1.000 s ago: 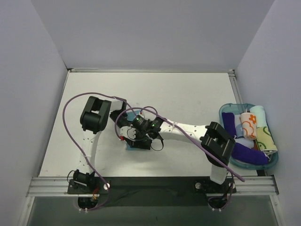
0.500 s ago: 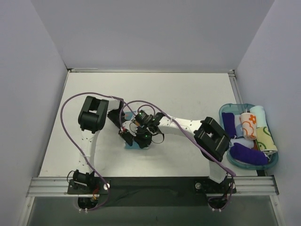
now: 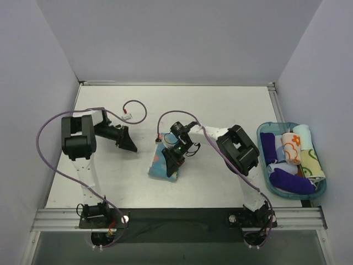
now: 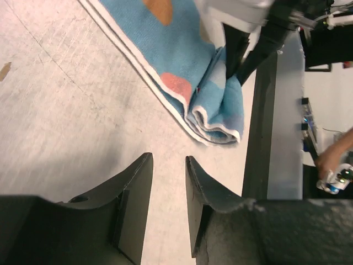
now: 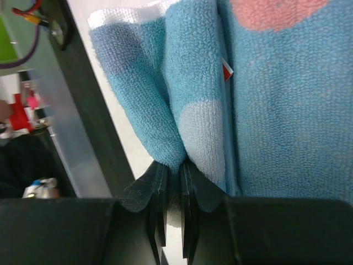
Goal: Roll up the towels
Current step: Roll the towel
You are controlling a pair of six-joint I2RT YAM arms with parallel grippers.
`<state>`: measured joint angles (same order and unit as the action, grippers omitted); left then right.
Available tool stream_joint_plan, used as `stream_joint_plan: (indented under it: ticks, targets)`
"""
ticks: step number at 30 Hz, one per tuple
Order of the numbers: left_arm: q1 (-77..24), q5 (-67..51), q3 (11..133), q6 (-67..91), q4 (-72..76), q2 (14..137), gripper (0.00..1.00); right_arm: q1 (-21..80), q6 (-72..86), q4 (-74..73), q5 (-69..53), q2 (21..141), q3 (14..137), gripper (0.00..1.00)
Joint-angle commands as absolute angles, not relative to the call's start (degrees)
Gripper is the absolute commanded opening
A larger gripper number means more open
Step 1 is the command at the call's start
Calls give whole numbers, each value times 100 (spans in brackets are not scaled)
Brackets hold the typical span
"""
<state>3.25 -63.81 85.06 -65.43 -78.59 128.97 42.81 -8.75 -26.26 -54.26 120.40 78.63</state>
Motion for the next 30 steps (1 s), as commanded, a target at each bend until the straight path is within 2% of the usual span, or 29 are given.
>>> stream_joint_plan:
  ticks: [1,3,4,8,12,18,19,21,26,30]
  targets:
    - [597,-6820,8271,-7014,-8948,11955,41,4149,-879,-3392,-5976,12357,7998,0]
    - [799,-6689,8061,-6865,-8503,11482,42,4070,-905,-3497,-6160,12550,8068,0]
    - [887,-6140,7529,-6421,-7820,10930,42,4017,-984,-3629,-6509,12742,8155,0]
    - [905,-5582,6927,-6416,-7130,10049,44,3990,-1090,-3761,-6617,12911,8218,0]
    - [520,-4976,6005,-6521,-5822,8373,56,3920,-1309,-3955,-6706,13043,8244,0]
    - [-1325,-3685,4469,-6680,-4258,6236,62,3832,-1915,-4472,-6882,13368,8472,0]
    - [-1936,-3535,4300,-6619,-4019,6031,63,3823,-1994,-4535,-6847,13412,8499,0]
    - [-2511,-3088,3852,-6574,-3388,5671,64,3797,-2161,-4657,-6855,13500,8543,0]
    - [-3934,-2576,3472,-6329,-2559,5783,65,3727,-2311,-4799,-6908,13693,8683,0]
    - [-4622,-2163,3244,-6188,-1506,6089,65,3683,-2364,-4904,-6908,13746,8754,0]
